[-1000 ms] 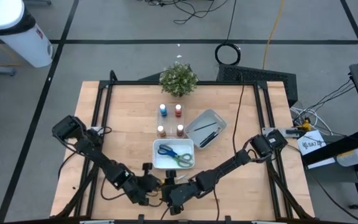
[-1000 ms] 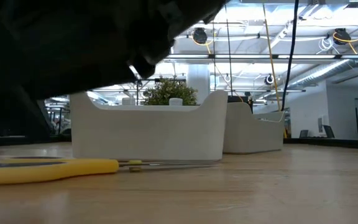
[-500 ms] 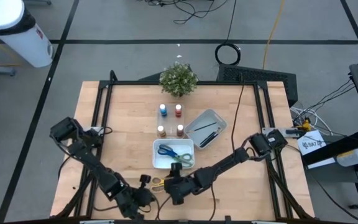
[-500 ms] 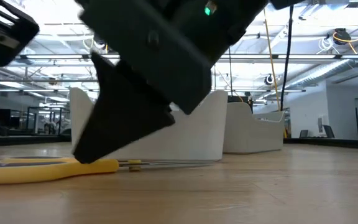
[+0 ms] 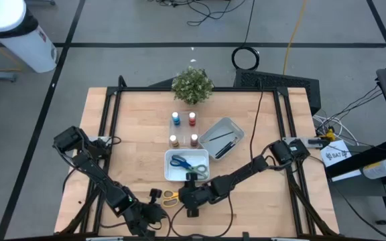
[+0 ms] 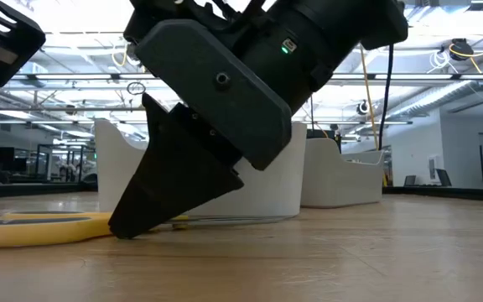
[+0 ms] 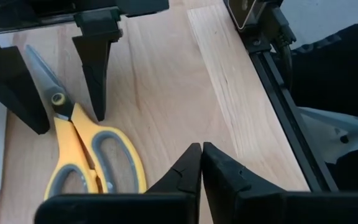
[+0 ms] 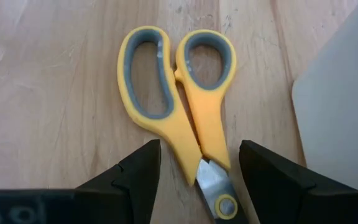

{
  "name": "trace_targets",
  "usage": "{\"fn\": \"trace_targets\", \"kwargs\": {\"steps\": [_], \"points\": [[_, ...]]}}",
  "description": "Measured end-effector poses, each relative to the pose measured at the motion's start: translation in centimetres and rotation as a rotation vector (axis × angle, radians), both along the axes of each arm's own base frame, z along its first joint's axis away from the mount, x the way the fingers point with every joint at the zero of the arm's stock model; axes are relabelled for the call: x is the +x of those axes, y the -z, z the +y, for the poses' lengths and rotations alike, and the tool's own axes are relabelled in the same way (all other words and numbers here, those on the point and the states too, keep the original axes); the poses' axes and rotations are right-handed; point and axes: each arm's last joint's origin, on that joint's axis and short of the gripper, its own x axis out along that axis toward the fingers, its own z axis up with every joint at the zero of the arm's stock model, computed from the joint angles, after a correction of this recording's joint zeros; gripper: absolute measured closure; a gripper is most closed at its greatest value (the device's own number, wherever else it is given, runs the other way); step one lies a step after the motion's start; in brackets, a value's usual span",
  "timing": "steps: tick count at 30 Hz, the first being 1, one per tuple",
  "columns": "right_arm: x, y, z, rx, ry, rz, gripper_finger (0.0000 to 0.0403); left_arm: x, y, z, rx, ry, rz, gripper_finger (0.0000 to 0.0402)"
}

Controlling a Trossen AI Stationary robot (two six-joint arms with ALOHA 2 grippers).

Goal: Pick & Place Paint Supplies
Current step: Put the yellow scissors into the white bin

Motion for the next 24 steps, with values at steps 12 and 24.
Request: {"fn": "trace_targets", "kwargs": {"steps": [12,24], "points": [[-0.6,1.0,-0.1,0.044,-0.043,0.069,0.0316,-0.1,0.0,-0.1,-0.009,0.013,0.010,0.0381],[-0.3,-0.3,-0.2,0.083,-0.062,0.027,0.0316,0.0,0.0,-0.1,-0.013,0.009,0.009,0.0372]]}}
